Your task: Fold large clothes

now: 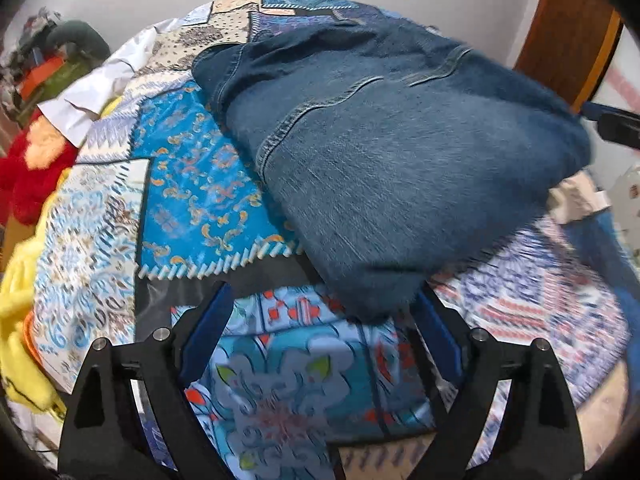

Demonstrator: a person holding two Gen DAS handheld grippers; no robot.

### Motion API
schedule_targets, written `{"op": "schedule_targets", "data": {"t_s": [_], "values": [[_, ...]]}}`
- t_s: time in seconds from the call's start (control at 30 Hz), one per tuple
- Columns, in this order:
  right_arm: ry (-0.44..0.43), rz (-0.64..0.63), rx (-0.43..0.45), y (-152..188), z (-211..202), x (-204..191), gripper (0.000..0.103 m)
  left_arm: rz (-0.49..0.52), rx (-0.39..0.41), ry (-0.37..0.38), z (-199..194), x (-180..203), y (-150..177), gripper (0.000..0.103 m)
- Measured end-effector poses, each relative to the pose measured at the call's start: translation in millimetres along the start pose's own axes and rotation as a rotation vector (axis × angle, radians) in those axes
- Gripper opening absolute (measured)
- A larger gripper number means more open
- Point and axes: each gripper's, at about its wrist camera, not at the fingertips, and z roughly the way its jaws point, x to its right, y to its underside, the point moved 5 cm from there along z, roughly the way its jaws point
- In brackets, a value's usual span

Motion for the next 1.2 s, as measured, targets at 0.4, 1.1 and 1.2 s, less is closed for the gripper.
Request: {"op": "schedule_targets", "data": {"t_s": [0.4, 1.1, 1.2], "values": [[0.133, 0.03, -0.105, 28.7, 23.9, 59.7, 0.098, -0.063, -0.049, -0.063, 7.5, -39.1, 10.7, 0.097], [-0.139, 0.029, -0.129, -123.7, 117.8, -9.6, 0.098, -0.176, 0.036, 0.048, 29.4, -115.5, -140.0, 0.094], [-0.06, -0.006, -0.196, -121.2, 153.1, -1.2, 0.098, -0.233, -0.01, 0.106, 70.6, -110.4, -160.1, 0.094]]}}
